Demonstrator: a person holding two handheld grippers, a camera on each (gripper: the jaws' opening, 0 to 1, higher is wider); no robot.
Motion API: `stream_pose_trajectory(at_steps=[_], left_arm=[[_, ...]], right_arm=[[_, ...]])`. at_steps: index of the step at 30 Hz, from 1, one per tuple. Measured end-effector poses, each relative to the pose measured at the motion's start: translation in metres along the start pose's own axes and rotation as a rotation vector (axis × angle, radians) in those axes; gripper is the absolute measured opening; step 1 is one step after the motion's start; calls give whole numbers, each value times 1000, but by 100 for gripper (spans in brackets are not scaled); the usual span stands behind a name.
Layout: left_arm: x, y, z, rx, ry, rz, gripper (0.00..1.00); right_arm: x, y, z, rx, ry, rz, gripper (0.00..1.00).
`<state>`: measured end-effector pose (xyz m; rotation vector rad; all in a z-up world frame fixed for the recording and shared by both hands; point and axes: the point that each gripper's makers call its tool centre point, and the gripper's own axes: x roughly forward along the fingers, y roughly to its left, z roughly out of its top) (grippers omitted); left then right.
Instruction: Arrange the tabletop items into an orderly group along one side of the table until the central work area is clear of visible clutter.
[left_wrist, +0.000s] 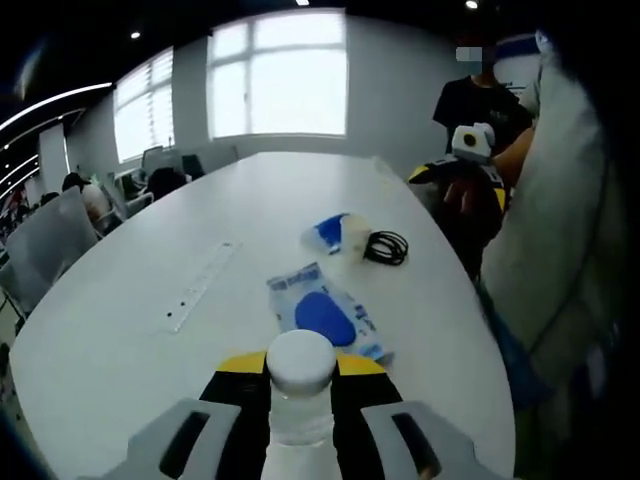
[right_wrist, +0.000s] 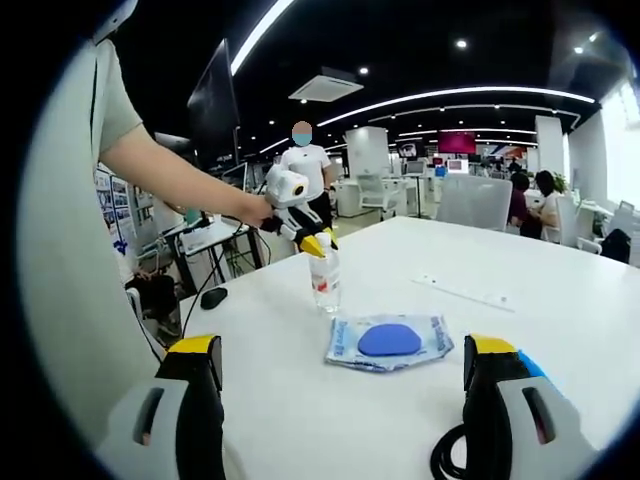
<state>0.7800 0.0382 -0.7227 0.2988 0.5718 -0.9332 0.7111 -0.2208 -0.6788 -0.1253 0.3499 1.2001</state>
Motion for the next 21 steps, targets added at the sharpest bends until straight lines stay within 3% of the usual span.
stream_pose_trajectory(at_steps=[21], left_arm=[[-1,-9,6,16,-13,-37,20]], right_arm=[[5,-1,1,0,3,4,97]])
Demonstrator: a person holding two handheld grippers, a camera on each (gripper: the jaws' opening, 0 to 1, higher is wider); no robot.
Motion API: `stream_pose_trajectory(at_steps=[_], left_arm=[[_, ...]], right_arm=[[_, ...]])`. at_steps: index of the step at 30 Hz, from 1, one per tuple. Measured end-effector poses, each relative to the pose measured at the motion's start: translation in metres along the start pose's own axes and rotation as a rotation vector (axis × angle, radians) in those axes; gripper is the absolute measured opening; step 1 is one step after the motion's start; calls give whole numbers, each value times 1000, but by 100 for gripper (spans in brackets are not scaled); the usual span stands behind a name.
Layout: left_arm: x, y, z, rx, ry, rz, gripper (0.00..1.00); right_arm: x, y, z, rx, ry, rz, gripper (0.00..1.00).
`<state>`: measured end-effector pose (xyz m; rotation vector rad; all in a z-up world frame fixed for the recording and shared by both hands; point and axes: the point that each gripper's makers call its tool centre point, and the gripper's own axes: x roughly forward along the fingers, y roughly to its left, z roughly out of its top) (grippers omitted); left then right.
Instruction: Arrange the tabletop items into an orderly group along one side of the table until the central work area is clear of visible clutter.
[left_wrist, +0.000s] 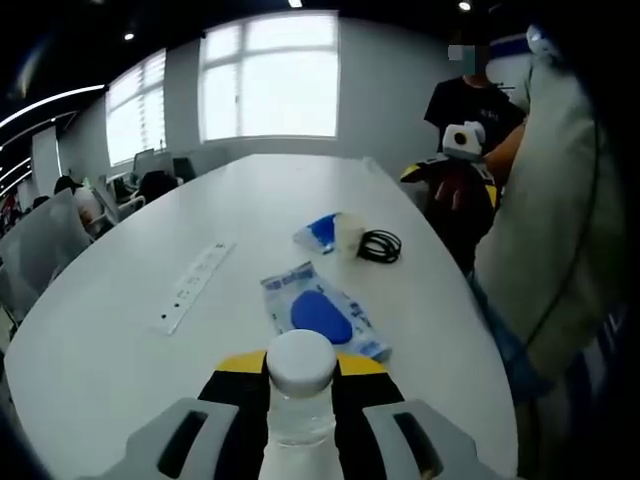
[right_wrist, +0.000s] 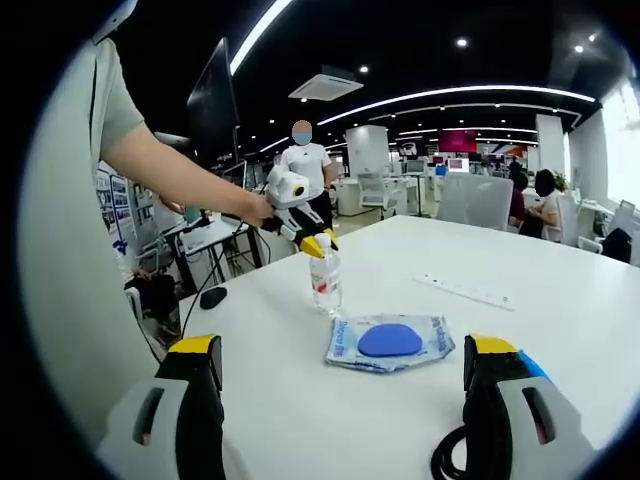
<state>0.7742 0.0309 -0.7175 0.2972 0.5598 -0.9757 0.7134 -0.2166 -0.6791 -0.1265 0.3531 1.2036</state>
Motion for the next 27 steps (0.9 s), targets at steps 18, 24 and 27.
stream_pose_trajectory(at_steps=[18,24,27], left_arm=[[-2,4,-3,34,0,-46,21],[-3,6,-4,48,5,-56,21],[-3,6,-4,48,4,-59,21]], right_arm=[[1,1,-1,2,7,-6,97],[3,2,-1,2,10,-9,97],[3,2,-1,1,11,-8,97]])
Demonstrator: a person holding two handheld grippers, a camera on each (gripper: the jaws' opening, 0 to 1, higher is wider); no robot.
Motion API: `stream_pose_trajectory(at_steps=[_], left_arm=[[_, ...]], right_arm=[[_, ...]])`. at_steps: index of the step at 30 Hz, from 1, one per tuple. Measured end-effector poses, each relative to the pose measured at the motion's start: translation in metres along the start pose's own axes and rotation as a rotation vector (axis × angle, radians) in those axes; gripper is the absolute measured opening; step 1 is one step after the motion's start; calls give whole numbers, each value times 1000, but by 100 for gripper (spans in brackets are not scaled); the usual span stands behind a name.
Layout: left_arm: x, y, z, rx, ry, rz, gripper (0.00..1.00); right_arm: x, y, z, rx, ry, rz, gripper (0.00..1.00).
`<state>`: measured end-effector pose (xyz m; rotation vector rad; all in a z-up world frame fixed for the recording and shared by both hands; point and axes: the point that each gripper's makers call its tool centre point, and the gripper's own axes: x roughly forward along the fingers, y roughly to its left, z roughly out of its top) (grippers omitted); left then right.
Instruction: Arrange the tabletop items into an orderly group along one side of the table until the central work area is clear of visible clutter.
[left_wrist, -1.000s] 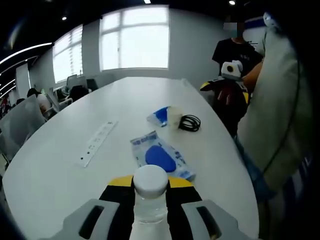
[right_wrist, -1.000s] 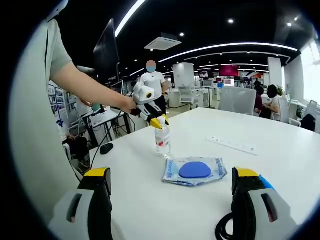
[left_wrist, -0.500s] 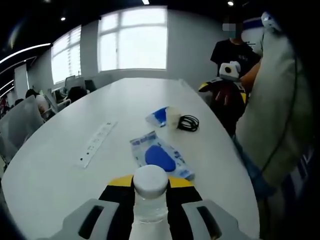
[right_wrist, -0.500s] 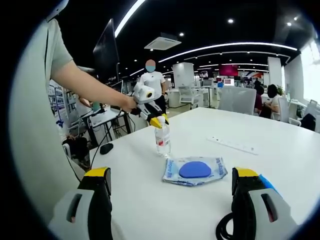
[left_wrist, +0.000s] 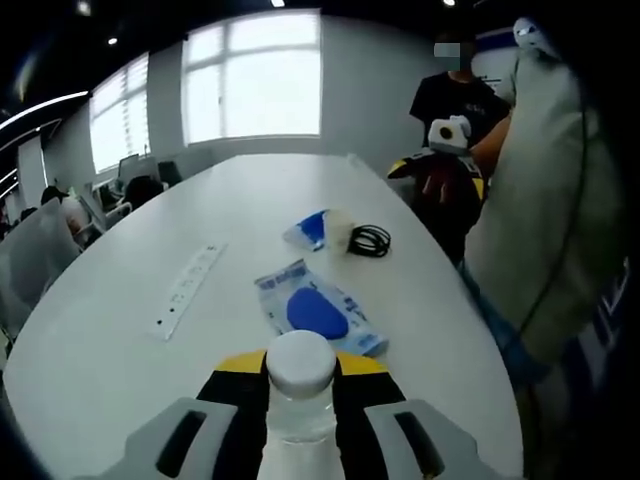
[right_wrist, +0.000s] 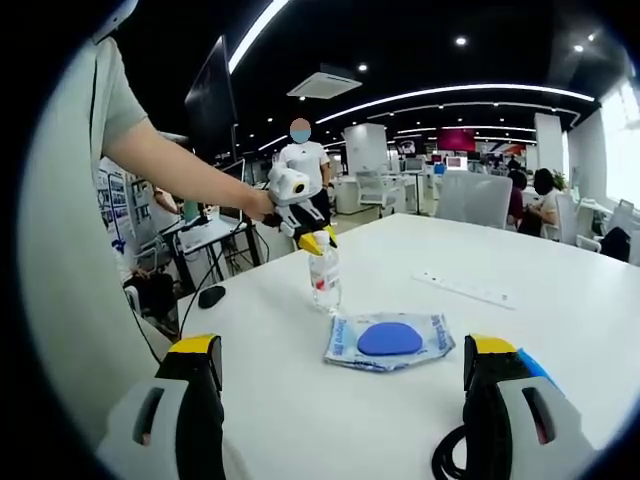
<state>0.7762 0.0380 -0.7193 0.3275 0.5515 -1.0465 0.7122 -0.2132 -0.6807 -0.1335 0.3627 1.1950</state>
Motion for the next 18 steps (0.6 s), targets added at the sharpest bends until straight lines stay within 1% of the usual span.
stream_pose_trajectory(at_steps=[6,10,11,18], left_arm=[[-2,3,3,-6,-16,0,22],[0,2,10,-10,-30,-4,29],[1,1,11,1,-22,-6,29],[1,2,11,2,-17,1,28]], right_arm=[[1,-1,0,0,1,0,97],[3,-1,2,0,0,3,97],[3,-1,2,0,-1,4,97],[3,-1,2,0,-4,9,97]])
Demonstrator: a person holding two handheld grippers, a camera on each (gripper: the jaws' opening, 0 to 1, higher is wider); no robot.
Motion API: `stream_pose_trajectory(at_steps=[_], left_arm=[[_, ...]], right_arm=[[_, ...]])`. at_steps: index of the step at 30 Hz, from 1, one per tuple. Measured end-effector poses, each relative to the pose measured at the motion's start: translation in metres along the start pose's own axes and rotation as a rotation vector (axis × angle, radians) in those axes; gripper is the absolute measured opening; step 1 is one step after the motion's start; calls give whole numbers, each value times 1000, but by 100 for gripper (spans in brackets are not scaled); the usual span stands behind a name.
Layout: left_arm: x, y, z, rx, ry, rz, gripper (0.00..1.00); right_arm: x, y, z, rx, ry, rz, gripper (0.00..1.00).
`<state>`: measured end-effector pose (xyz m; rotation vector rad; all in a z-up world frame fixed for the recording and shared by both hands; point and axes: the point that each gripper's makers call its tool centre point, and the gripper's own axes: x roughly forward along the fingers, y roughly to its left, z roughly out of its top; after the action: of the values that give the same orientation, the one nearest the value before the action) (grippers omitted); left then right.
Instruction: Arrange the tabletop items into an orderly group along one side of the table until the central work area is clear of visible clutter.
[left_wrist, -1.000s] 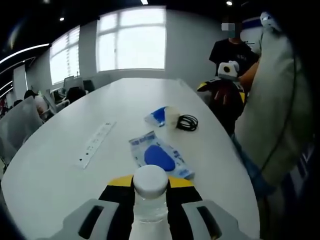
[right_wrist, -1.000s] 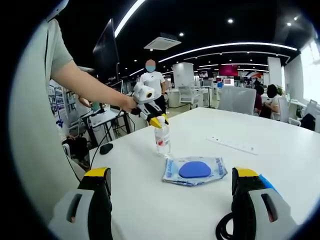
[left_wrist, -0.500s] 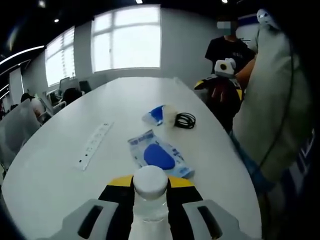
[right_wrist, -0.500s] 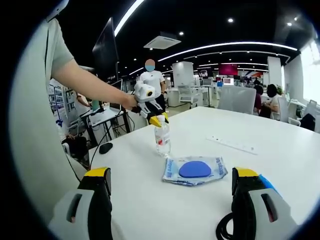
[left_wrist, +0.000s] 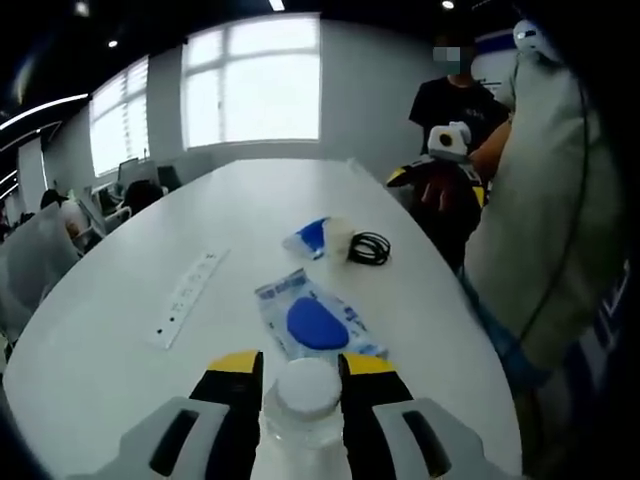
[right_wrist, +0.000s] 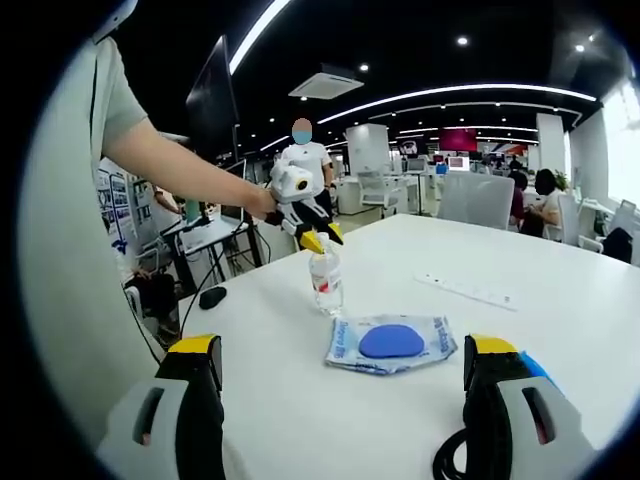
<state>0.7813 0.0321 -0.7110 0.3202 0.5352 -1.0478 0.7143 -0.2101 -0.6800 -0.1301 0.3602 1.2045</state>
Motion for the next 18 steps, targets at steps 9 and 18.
stream_pose_trajectory(at_steps=[9,18], left_arm=[[-4,2,-3,-27,-5,73,28],[-9,4,-4,-107,-62,162,28]], right_arm=[[-2,0,1,3,-7,2,97],[-1,-1,0,1,-10,10,97]])
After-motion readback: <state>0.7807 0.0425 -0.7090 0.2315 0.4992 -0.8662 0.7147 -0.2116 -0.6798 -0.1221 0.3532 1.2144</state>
